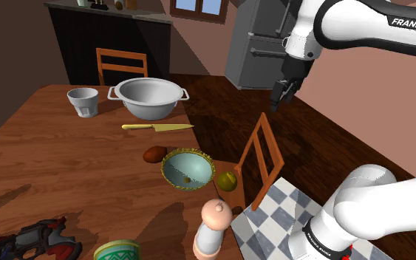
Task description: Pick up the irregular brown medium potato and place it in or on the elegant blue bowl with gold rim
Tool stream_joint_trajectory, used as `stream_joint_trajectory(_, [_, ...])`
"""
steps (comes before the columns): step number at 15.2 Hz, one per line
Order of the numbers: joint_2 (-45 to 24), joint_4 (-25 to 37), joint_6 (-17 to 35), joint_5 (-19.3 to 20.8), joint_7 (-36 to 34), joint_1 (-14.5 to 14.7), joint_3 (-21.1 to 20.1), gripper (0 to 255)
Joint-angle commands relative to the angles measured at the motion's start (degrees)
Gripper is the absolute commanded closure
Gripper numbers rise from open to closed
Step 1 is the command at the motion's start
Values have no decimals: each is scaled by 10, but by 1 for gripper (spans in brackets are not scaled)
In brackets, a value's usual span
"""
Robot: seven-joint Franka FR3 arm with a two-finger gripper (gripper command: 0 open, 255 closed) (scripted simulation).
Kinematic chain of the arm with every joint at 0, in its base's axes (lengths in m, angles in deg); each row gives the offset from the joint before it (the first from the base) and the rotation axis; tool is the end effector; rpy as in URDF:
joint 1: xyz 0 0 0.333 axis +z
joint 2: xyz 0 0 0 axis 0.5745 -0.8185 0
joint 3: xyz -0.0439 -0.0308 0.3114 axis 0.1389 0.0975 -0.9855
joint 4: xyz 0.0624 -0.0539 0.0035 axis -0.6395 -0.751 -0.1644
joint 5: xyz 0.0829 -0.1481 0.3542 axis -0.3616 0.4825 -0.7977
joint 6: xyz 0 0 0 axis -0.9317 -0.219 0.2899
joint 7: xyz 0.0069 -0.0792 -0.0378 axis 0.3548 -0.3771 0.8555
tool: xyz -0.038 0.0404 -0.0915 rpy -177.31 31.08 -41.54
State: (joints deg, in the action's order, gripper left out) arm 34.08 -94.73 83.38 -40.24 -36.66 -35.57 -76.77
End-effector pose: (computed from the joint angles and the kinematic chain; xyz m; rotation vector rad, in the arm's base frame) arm 0.3134 -0.0029 0.5997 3.0523 0.0563 0.0230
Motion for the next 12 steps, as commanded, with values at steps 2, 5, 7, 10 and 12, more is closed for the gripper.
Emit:
stream_joint_trajectory(2, [-8, -8, 23, 1, 6, 6, -4, 0])
stream_joint_trajectory(5, [-34, -30, 91, 5, 24, 25, -16, 0])
stream_joint_trajectory(7, [-55, -41, 137, 8, 34, 36, -24, 0])
stream_joint_trajectory(10, [-89, -54, 204, 15, 49, 52, -37, 0])
stream_joint_trajectory(12, [-114, -60, 248, 22, 58, 62, -47, 0])
